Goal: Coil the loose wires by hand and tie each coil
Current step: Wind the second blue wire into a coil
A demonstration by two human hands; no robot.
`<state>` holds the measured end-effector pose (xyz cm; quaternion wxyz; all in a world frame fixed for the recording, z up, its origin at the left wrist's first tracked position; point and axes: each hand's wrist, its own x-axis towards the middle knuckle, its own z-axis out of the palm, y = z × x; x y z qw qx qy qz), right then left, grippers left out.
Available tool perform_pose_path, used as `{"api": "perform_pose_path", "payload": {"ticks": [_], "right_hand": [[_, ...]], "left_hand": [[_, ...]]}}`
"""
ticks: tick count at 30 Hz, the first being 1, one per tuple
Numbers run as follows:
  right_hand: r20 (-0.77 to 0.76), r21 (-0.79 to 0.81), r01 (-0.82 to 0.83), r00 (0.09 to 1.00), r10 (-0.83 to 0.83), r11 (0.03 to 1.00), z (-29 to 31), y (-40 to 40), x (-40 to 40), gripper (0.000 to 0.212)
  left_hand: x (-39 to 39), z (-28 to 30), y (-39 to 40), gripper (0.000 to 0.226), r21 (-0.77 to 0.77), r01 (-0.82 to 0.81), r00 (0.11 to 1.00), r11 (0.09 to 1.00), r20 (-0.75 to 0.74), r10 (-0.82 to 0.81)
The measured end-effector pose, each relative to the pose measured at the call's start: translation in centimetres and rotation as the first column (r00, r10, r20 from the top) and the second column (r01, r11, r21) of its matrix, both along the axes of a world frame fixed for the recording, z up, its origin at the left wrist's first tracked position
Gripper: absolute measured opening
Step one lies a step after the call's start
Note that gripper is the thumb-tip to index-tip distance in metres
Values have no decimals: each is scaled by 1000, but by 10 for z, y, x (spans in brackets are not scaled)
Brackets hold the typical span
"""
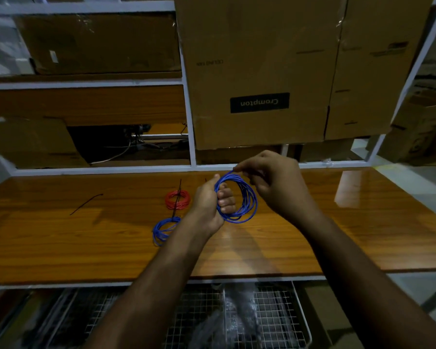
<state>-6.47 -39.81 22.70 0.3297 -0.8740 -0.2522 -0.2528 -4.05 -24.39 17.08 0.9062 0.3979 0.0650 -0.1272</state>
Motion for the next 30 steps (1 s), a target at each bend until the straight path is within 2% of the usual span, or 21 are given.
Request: {"api": "perform_pose_path", "payload": {"ticks": [3, 7, 10, 15, 19, 24, 30], "right_hand": [[-121, 136, -16, 992, 32, 991, 6, -10, 16, 21], [-116, 175, 75, 992, -55, 982, -1, -13, 32, 13], [-118, 194, 100, 990, -78, 976, -16, -12, 33, 8], [-161, 225, 79, 986, -43, 971, -36, -12, 19, 27], [-203, 277, 107, 978, -51, 955, -57, 3, 4, 12], [-190, 300, 179, 974, -125, 937, -101, 18, 6, 15], [-326, 348, 74, 944, 47, 935, -125, 7, 12, 29]], "left_hand": [[-5, 2, 2, 45, -28, 82, 997, 996, 8, -82], [-11, 10, 1, 52, -69, 183, 982, 981, 56, -179], [-9, 11, 1, 54, -103, 148, 988, 984, 54, -143], [-6, 7, 4, 50, -109, 97, 994, 989, 54, -92], [-6, -1, -3, 54, -110, 77, 996, 991, 46, -72], [-10, -18, -16, 49, -149, 27, 999, 988, 33, -23], [-16, -49, -17, 49, -166, -15, 999, 986, 38, 22]]}}
